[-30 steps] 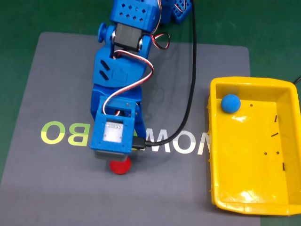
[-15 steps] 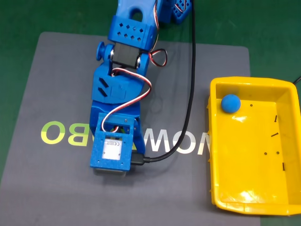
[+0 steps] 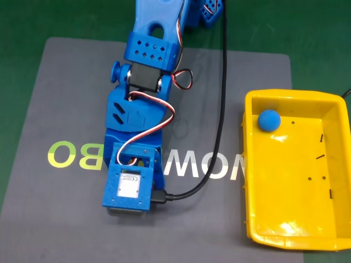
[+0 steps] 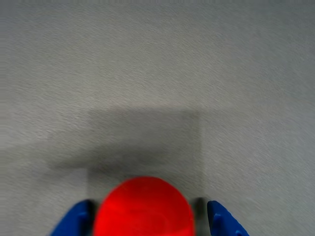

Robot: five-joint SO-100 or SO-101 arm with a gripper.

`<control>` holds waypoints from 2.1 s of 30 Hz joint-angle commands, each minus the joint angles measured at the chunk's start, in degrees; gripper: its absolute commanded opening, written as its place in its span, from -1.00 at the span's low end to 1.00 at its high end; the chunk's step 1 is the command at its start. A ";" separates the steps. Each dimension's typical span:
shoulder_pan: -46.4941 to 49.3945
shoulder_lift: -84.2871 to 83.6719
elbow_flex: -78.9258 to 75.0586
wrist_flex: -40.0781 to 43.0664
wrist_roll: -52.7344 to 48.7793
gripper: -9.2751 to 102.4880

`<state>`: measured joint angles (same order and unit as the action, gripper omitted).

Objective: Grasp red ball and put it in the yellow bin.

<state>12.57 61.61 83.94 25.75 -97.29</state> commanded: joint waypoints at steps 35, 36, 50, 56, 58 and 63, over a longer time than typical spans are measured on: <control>-14.59 25.84 -0.88 3.87 7.82 -0.83; -16.08 27.42 0.44 3.87 7.82 -0.83; -38.50 39.11 14.15 4.75 5.98 -0.83; -39.64 38.06 14.59 5.62 5.71 -0.83; -39.37 37.62 14.59 5.62 5.54 -0.83; -39.20 37.00 14.59 5.62 5.71 -0.83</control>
<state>-26.19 96.77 99.14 31.29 -91.23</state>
